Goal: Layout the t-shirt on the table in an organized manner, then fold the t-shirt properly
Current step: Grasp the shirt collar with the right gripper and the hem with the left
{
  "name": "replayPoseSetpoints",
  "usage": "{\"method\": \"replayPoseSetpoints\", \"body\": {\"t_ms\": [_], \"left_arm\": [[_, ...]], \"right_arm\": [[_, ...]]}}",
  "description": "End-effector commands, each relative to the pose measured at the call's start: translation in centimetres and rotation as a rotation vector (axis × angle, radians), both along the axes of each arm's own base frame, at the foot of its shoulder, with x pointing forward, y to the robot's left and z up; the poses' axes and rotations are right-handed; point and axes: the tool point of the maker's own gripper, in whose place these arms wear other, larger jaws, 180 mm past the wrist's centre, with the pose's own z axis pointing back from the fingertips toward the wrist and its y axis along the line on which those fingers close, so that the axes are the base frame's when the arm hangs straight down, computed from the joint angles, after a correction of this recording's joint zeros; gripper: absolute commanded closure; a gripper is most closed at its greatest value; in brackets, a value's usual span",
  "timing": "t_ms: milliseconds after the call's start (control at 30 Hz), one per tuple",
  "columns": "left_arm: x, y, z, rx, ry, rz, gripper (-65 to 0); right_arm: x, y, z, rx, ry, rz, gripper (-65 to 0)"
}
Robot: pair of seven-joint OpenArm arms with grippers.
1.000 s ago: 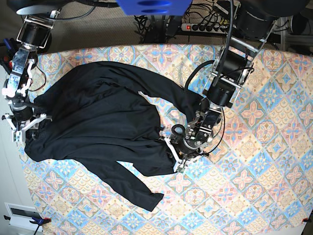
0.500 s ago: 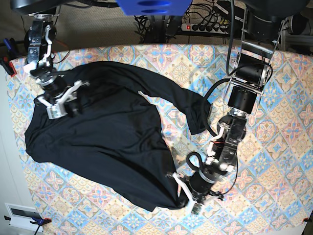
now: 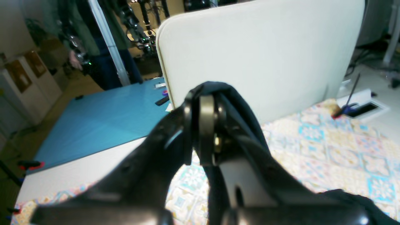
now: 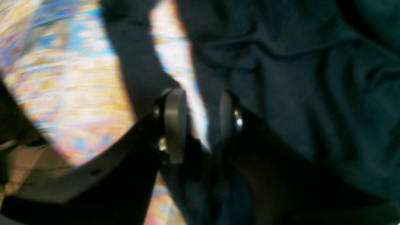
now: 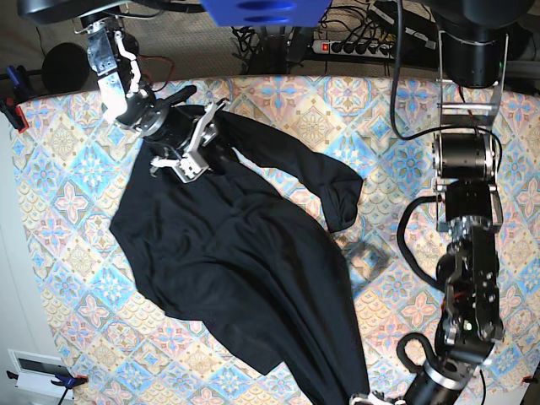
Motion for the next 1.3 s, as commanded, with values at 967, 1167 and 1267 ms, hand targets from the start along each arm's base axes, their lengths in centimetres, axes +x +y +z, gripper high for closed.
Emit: {"method": "replayPoseSetpoints", "body": {"t_ms": [967, 1167, 1267], "left_arm": [[-0.2, 15.3, -34.7, 0.246, 0.623, 0.5, -30.7], [-2.8, 13.8, -37.7, 0.13, 0.698, 0.46, -31.0], [-2.9, 11.8, -38.4, 0.078, 0.716, 0.432, -31.0]], "right_arm": [[0.5, 0.7, 1.2, -0.062, -0.091, 0.033, -17.9], [0.5, 0.8, 1.3, -0.058, -0.092, 0.035, -17.9], [0.5, 0.8, 1.3, -0.058, -0.092, 0.035, -17.9]]}}
